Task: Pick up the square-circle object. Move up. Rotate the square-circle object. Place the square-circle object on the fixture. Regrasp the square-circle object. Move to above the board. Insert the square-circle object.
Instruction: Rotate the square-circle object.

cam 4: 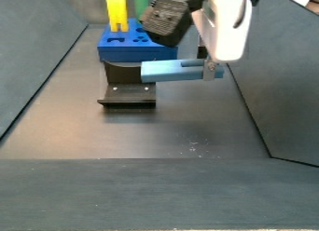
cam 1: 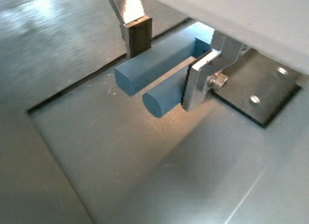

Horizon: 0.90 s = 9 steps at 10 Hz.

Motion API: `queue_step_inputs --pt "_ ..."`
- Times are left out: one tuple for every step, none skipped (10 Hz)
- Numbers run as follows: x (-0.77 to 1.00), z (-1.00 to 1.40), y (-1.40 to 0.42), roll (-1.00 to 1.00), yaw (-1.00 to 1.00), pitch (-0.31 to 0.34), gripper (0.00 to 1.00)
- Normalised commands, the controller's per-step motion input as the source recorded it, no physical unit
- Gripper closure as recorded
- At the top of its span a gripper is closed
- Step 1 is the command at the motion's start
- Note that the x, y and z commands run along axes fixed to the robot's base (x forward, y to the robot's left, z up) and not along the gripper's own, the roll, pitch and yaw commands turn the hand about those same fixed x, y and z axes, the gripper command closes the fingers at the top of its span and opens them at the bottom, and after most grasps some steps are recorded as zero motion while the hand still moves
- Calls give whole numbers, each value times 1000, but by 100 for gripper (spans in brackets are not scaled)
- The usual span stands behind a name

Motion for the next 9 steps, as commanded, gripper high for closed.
queue_step_inputs --pt "20 -37 10 1 -1000 -6 100" --pt "19 -37 10 1 -1000 -6 100" --pt "19 -37 10 1 -1000 -6 100" --pt "19 -37 10 1 -1000 -6 100" --pt "19 -37 10 1 -1000 -7 100" --pt "18 -37 11 1 -1000 -7 100" --pt "18 -37 11 1 -1000 -7 100" --pt "18 -37 11 1 -1000 -8 100" --pt "17 -37 11 1 -1000 -8 100"
